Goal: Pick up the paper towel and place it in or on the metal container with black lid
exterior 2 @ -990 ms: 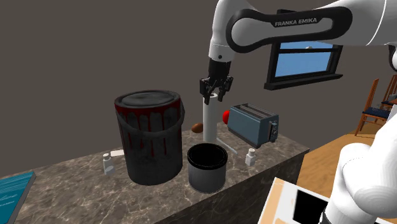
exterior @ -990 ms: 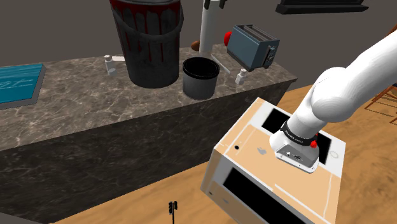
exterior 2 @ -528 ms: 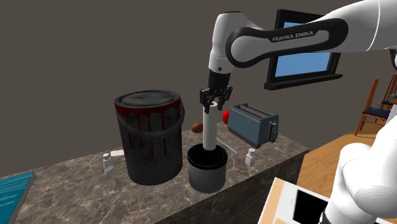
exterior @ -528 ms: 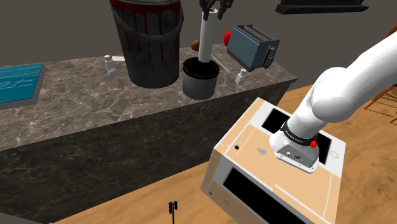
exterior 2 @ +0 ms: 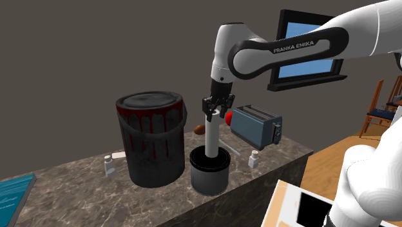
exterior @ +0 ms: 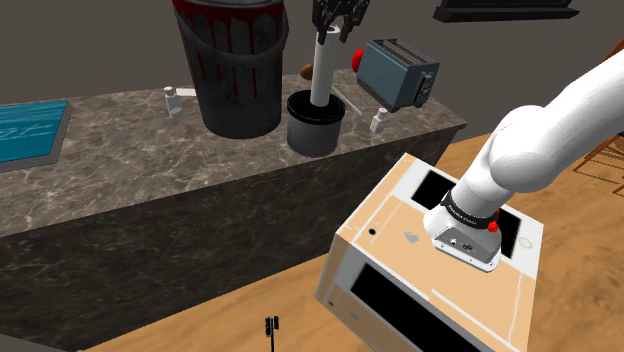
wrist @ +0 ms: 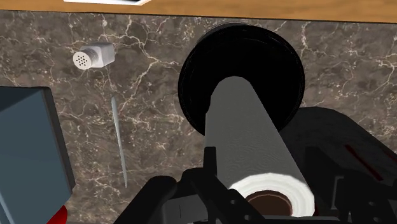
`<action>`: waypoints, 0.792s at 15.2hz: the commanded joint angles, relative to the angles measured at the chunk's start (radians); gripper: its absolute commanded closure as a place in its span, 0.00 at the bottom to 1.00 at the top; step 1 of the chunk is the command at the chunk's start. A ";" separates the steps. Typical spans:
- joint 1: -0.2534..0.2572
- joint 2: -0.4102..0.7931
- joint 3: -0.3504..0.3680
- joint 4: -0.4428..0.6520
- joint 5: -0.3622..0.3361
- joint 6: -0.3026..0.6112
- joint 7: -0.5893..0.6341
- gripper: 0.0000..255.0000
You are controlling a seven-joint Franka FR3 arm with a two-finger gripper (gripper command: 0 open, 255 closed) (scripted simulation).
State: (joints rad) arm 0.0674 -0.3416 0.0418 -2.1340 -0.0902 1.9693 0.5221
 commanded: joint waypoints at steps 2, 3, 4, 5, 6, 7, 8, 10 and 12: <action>0.000 -0.001 0.000 -0.002 0.000 0.001 0.000 1.00; 0.000 -0.001 0.000 -0.002 0.000 0.001 0.000 1.00; 0.000 -0.001 0.000 -0.002 0.000 0.001 0.000 1.00; 0.000 -0.001 0.000 -0.002 0.000 0.001 0.000 0.00; 0.000 -0.001 0.000 -0.002 0.000 0.001 0.000 0.00; 0.000 -0.001 0.000 -0.002 0.000 0.001 0.000 0.00; 0.000 -0.001 0.000 -0.002 0.000 0.001 0.000 0.00; 0.000 -0.001 0.000 -0.002 0.000 0.001 0.000 0.00; 0.002 -0.013 0.003 0.053 0.003 -0.066 -0.001 0.00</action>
State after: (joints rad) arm 0.0686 -0.3497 0.0435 -2.1022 -0.0885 1.9306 0.5208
